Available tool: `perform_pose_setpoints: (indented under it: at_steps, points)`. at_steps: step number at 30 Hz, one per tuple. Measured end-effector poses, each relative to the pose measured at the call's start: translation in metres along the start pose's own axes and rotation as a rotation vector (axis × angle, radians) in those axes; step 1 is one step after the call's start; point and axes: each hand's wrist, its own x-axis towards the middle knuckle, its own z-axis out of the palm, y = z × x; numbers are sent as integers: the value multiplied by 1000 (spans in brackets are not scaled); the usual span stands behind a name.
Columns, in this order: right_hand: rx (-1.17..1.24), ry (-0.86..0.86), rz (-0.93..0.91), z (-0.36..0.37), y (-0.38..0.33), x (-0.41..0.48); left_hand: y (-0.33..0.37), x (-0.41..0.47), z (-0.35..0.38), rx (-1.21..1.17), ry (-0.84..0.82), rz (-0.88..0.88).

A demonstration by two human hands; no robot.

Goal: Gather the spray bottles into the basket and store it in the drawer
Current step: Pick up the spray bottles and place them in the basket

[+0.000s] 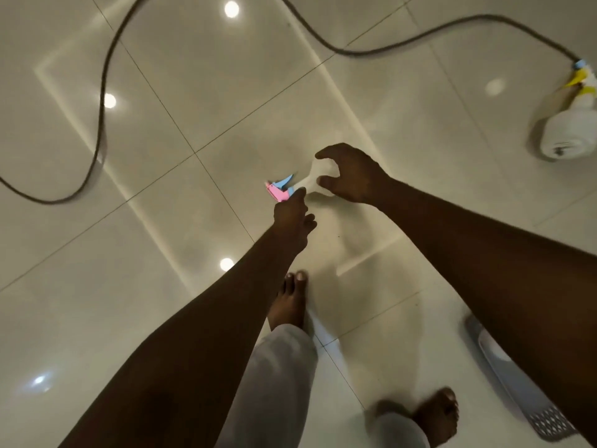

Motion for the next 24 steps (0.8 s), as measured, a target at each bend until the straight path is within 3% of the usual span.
perform_pose_setpoints:
  at_steps: [6,12,18,24]
  points:
    - [-78,-113,38,17,17,42,0,36,10,-81,-57,-80]
    - [29,-84,80,26,27,23,-2,35,23,-107,-100,-9]
    - [207,39,167,13,39,-34,-10,-5,31,-1,-161,60]
    - [418,227,227,-16,68,-116,-24,-61,59,268,-301,279]
